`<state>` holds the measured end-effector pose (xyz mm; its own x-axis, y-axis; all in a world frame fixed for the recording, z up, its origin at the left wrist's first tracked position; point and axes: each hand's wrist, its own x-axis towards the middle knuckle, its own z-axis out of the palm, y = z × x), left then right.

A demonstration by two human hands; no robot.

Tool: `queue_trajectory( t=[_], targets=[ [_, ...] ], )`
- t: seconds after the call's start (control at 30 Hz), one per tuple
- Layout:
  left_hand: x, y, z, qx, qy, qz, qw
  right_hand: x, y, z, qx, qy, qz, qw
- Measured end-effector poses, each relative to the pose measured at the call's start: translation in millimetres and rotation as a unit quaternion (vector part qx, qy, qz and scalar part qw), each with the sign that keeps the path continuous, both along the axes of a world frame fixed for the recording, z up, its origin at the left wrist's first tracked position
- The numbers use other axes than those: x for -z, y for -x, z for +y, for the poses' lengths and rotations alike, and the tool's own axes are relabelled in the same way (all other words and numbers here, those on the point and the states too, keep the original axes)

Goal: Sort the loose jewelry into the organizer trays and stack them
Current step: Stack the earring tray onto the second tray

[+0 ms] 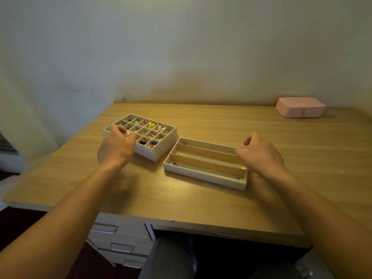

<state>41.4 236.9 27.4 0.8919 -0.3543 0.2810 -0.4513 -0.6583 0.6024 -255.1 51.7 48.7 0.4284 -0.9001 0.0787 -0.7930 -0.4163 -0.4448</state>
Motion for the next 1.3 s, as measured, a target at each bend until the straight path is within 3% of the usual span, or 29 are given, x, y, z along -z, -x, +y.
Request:
queue_trajectory(
  t=[0.1,0.17,0.23,0.33,0.5,0.7,1.07,1.3],
  targets=[
    [-1.4,-39.3,1.9,-0.037,0.051,0.042,0.997,-15.6,-50.3,16.2,-0.098,-0.094,-0.140,0.981],
    [-2.2,-66.2,-1.3,-0.060,0.079,0.082,0.992,-21.2,-91.7,38.0,-0.132,-0.279,-0.225,0.924],
    [-5.8,-88.5,-4.7,-0.085,0.095,0.117,0.985,-23.9,-130.5,58.9,-0.135,-0.393,-0.247,0.876],
    [-9.6,-114.9,-6.7,-0.089,0.125,0.174,0.973,-26.9,-171.9,81.9,-0.126,-0.427,-0.213,0.870],
    [7.3,-150.8,-14.2,-0.003,0.178,0.302,0.936,-28.7,-198.1,94.4,-0.072,-0.491,-0.236,0.835],
    [15.8,-143.5,-21.5,0.000,0.101,0.223,0.970,-17.1,-209.2,90.8,-0.030,-0.484,-0.239,0.841],
    [-28.0,-101.0,-10.8,-0.033,0.141,0.108,0.983,-27.2,-183.4,83.0,-0.042,-0.386,-0.260,0.884],
    [-55.4,-21.9,-17.8,0.037,0.166,0.070,0.983,-47.2,-102.9,54.1,-0.030,-0.267,-0.271,0.924]
  ],
)
